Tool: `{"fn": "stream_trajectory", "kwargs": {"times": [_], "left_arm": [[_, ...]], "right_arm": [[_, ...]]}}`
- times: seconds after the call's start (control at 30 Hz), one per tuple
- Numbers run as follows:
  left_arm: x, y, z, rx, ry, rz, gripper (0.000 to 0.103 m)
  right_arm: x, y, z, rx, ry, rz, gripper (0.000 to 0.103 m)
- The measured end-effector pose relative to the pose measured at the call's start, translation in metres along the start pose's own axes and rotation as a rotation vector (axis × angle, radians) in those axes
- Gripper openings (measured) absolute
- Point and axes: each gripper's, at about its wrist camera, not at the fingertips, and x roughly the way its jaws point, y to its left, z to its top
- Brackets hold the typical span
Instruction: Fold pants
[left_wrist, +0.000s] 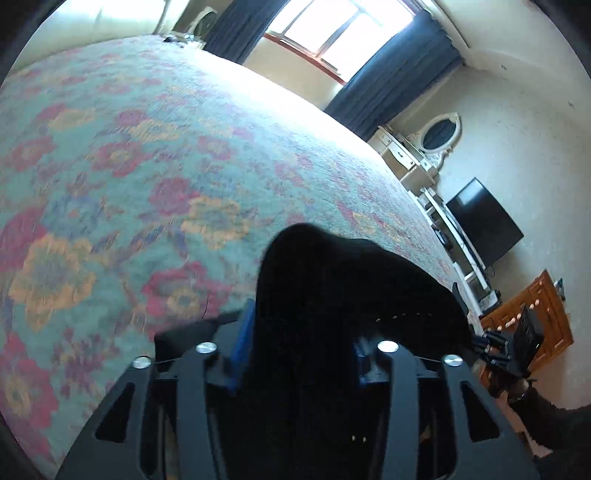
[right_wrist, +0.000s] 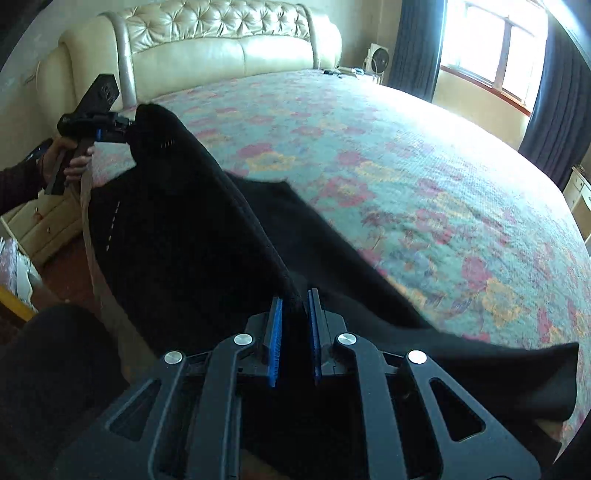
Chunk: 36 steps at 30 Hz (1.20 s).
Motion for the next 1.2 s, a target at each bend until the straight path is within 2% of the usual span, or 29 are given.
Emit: {"fn": "stream_trajectory", "kwargs": {"times": [0.07, 0.1, 0.17, 0.2, 0.3, 0.4, 0.47, 0.53, 0.6, 0.77, 0.87, 0.9, 0.93, 0.97, 1.0, 1.1, 1.13, 1.17, 1.2], "left_arm": [[-0.013, 0.019, -0.024, -0.115, -0.026, -0.017, 0.074], [-0.020, 0.029, -0.036, -0.185, -0.032, -0.041, 0.074], [-0.027, 0.037, -0.055, -0.271, -0.018, -0.030, 0.074], [-0.030, 0.041, -0.066, -0.322, -0.004, -0.014, 0.074], [-0.039, 0.043, -0.088, -0.445, -0.016, -0.050, 0.074], [-0.049, 0.054, -0.103, -0.643, -0.102, -0.107, 0.074], [-0.062, 0.061, -0.112, -0.756, -0.187, -0.121, 0.074], [-0.073, 0.058, -0.117, -0.779, -0.230, -0.087, 0.074], [-0.081, 0.048, -0.119, -0.757, -0.253, -0.036, 0.074], [-0.071, 0.022, -0.115, -0.706, -0.243, -0.024, 0.075], [-0.072, 0.008, -0.105, -0.633, -0.280, 0.049, 0.077], [-0.069, 0.005, -0.099, -0.595, -0.260, 0.081, 0.082], [-0.059, 0.002, -0.101, -0.574, -0.225, 0.125, 0.082], [-0.052, 0.006, -0.102, -0.578, -0.195, 0.170, 0.082], [-0.047, 0.015, -0.107, -0.606, -0.181, 0.181, 0.082], [-0.038, 0.039, -0.117, -0.713, -0.186, 0.165, 0.081], [-0.038, 0.043, -0.117, -0.720, -0.191, 0.159, 0.080], [-0.035, 0.047, -0.117, -0.720, -0.184, 0.175, 0.067], [-0.033, 0.051, -0.117, -0.720, -0.157, 0.222, 0.041]], "right_arm": [[0.009, 0.013, -0.019, -0.010, 0.035, 0.015, 0.013], [0.011, 0.017, -0.027, -0.007, 0.046, 0.026, 0.014], [0.014, 0.024, -0.040, -0.009, 0.074, 0.039, 0.015], [0.016, 0.027, -0.043, -0.019, 0.085, 0.030, 0.015], [0.021, 0.028, -0.044, -0.009, 0.098, 0.025, 0.016], [0.019, 0.028, -0.046, 0.016, 0.100, 0.033, 0.017], [0.018, 0.026, -0.046, 0.040, 0.099, 0.041, 0.017], [0.021, 0.023, -0.045, 0.047, 0.103, 0.038, 0.017], [0.023, 0.026, -0.045, 0.039, 0.107, 0.024, 0.017], [0.025, 0.023, -0.044, 0.056, 0.104, 0.038, 0.022], [0.025, 0.025, -0.045, 0.068, 0.103, 0.048, 0.023], [0.025, 0.025, -0.045, 0.069, 0.103, 0.048, 0.023], [0.025, 0.026, -0.045, 0.070, 0.103, 0.048, 0.023], [0.025, 0.026, -0.045, 0.072, 0.103, 0.050, 0.023], [0.025, 0.026, -0.046, 0.073, 0.102, 0.052, 0.024], [0.025, 0.023, -0.047, 0.085, 0.097, 0.063, 0.024], [0.024, 0.022, -0.047, 0.090, 0.096, 0.066, 0.024], [0.023, 0.022, -0.047, 0.093, 0.093, 0.067, 0.025], [0.022, 0.021, -0.047, 0.093, 0.093, 0.066, 0.025]]}}
